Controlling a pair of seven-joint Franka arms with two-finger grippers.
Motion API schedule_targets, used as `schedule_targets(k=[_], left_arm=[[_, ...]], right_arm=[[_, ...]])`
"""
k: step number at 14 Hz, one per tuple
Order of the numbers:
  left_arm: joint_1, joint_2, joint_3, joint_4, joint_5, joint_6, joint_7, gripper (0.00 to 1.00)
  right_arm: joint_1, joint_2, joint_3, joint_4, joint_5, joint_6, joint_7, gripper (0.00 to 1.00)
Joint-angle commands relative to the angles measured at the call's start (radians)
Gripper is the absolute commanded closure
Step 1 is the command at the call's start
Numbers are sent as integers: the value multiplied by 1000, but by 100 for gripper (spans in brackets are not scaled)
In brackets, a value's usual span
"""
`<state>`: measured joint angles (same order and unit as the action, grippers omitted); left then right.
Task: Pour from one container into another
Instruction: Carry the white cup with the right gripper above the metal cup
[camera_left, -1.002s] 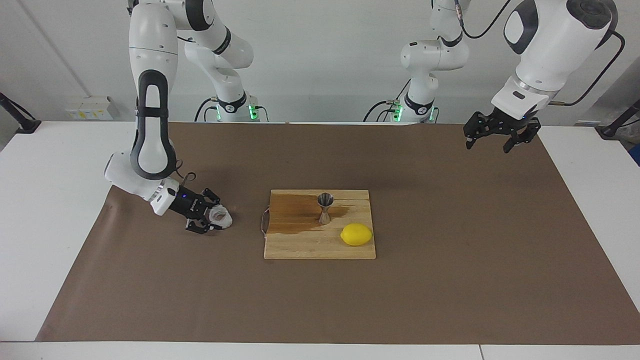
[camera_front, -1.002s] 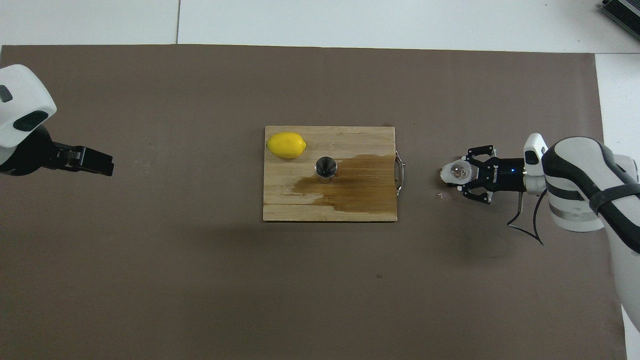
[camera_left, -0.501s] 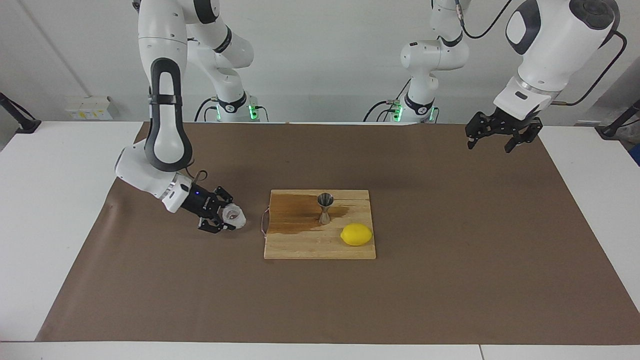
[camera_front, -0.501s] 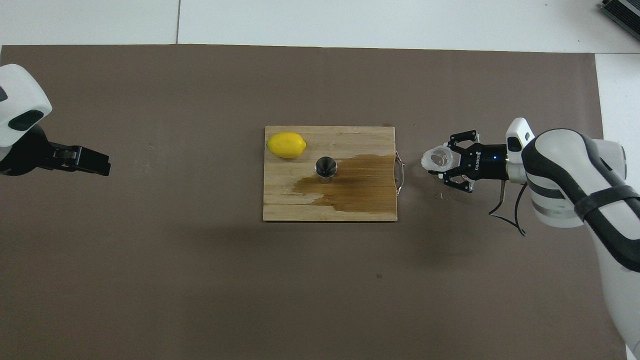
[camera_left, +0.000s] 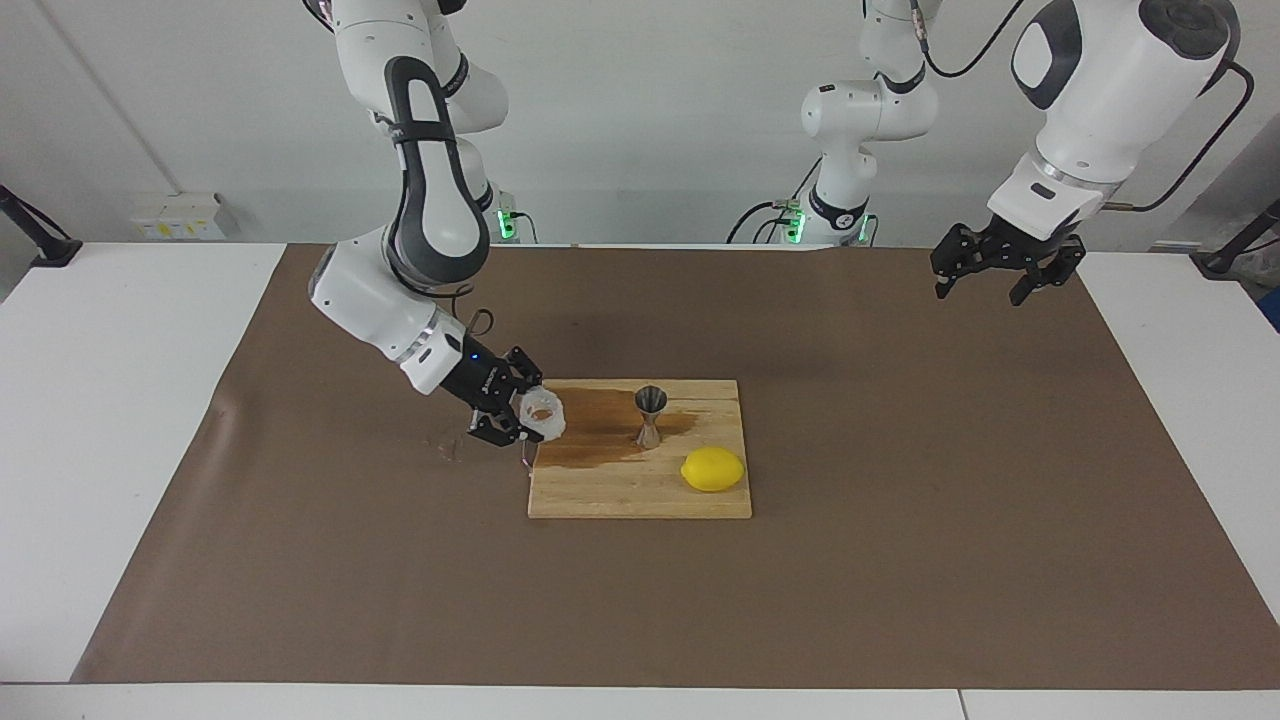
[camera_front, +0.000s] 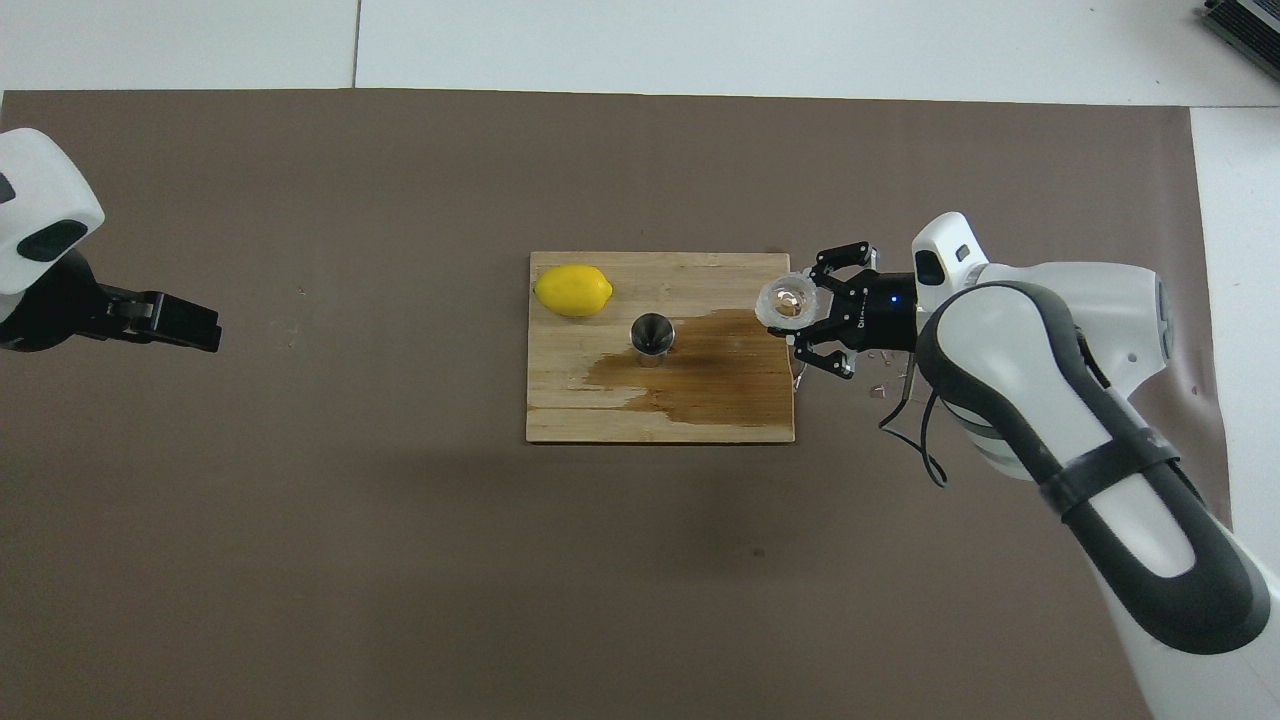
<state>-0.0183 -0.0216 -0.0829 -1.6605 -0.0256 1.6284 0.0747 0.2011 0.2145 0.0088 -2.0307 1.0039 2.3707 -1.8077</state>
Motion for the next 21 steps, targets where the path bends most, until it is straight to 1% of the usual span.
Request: schedule_targets(k=[1, 3, 4, 6, 10, 12, 15, 17, 21], left_arm=[[11, -3, -9, 5, 10, -10, 8, 0], [11, -3, -9, 7, 10, -12, 8, 0], [11, -3, -9, 5, 10, -10, 8, 0], [11, -3, -9, 5, 10, -10, 8, 0], [11, -3, -9, 7, 10, -10, 7, 0], [11, -3, -9, 7, 10, -10, 8, 0], [11, -3, -9, 5, 10, -10, 8, 0], [11, -3, -9, 7, 10, -10, 8, 0], [11, -3, -9, 7, 10, -10, 8, 0]], right_arm=[[59, -21, 0, 7, -117, 67, 152, 64], [118, -18, 0, 17, -186, 114, 247, 64], [132, -17, 0, 17, -212, 139, 269, 64], [158, -15, 0, 17, -254, 147, 292, 64], [161, -15, 2, 17, -341, 150, 306, 64], [195, -15, 0, 24, -418, 151, 375, 64], [216, -10, 2, 41, -560, 163, 503, 64], [234, -10, 0, 41, -616, 165, 554, 64], [239, -10, 2, 41, -726, 171, 645, 64]])
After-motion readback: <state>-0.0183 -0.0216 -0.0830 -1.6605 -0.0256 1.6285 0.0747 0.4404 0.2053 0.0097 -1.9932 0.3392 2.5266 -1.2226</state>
